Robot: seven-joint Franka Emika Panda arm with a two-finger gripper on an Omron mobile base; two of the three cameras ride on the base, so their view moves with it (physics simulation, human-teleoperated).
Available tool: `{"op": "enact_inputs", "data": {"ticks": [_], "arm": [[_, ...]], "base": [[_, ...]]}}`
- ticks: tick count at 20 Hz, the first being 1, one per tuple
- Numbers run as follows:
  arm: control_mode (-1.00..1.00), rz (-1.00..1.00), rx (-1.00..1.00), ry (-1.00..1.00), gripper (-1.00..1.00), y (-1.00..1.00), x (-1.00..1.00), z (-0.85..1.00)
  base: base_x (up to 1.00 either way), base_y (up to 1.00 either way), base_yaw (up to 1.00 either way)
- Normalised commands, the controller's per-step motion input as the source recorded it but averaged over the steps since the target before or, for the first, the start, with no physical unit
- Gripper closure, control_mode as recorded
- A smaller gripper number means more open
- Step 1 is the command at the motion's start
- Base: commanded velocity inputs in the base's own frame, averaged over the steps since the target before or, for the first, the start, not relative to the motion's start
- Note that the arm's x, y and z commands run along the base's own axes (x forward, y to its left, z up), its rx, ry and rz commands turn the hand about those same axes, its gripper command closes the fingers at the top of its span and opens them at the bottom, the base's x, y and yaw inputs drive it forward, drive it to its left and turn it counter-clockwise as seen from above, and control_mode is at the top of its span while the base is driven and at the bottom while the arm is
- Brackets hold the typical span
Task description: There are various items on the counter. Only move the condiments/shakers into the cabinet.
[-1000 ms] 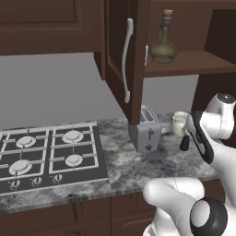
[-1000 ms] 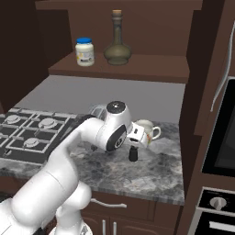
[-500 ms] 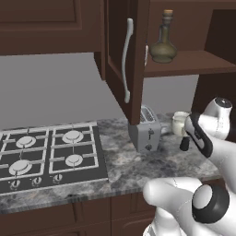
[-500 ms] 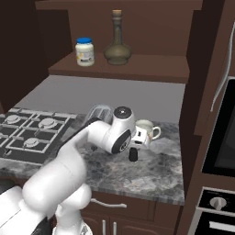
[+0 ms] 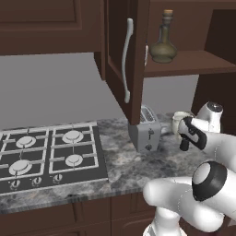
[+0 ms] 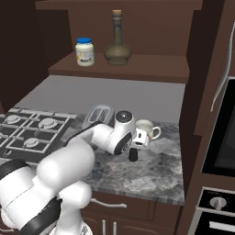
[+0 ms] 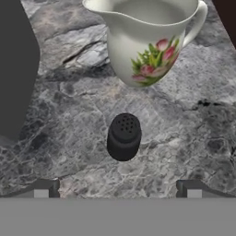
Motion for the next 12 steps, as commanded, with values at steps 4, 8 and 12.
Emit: {"op": "enact_inputs", "data": {"ticks": [4, 8, 12], "arm": [[-1.00, 0.00, 0.00, 0.00, -1.00, -0.07, 0.35, -0.21], [-1.00, 0.00, 0.00, 0.00, -1.00, -0.06, 0.27, -0.16], [-1.00, 0.00, 0.00, 0.00, -1.00, -0.07, 0.08, -0.19]], "base": [[0.00, 0.00, 0.00], [0.00, 0.00, 0.00], [0.00, 0.00, 0.00]]}}
